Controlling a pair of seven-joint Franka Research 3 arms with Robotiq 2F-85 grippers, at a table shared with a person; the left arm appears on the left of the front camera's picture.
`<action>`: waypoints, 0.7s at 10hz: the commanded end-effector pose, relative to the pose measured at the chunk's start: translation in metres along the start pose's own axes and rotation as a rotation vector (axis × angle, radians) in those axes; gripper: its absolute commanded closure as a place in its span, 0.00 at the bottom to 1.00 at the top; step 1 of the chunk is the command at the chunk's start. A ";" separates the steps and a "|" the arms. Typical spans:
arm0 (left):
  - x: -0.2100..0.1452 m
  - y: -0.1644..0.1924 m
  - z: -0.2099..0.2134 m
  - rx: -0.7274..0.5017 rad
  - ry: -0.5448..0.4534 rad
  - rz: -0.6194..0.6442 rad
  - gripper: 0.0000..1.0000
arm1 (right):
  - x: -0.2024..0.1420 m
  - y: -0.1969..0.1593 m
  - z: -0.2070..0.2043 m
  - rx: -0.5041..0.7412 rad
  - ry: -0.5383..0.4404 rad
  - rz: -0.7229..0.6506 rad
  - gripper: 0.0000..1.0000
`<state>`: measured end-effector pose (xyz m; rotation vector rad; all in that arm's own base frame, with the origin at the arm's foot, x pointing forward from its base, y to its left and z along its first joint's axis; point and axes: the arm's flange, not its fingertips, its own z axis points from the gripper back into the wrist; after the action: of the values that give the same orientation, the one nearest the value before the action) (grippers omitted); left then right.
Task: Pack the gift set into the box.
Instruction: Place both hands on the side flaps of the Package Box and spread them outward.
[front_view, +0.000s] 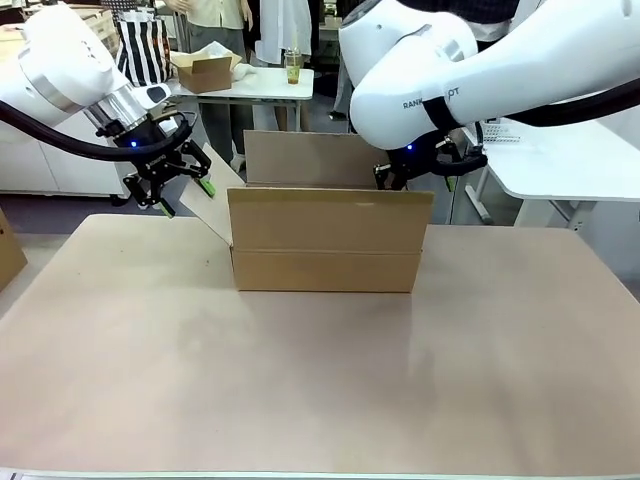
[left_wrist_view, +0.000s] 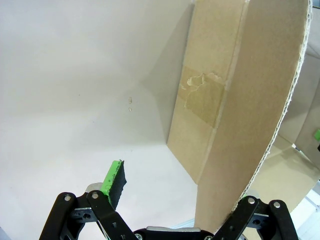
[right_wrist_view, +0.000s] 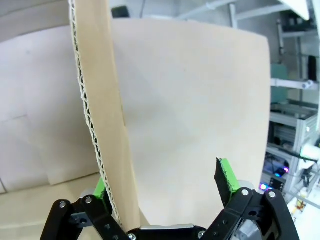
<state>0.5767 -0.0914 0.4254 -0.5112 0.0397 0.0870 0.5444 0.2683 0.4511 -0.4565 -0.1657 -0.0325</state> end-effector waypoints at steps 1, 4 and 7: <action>-0.001 0.001 0.002 0.015 -0.004 0.003 0.00 | -0.015 -0.026 0.002 0.073 -0.007 0.016 0.00; -0.001 0.001 0.002 0.015 -0.004 0.003 0.00 | -0.001 -0.011 0.003 0.024 -0.002 0.003 0.00; -0.001 0.001 0.002 0.015 -0.004 0.003 0.00 | 0.005 -0.029 0.001 0.078 0.033 -0.046 0.00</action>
<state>0.5766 -0.0914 0.4254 -0.5111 0.0399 0.0870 0.5406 0.2553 0.4575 -0.4014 -0.1483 -0.0213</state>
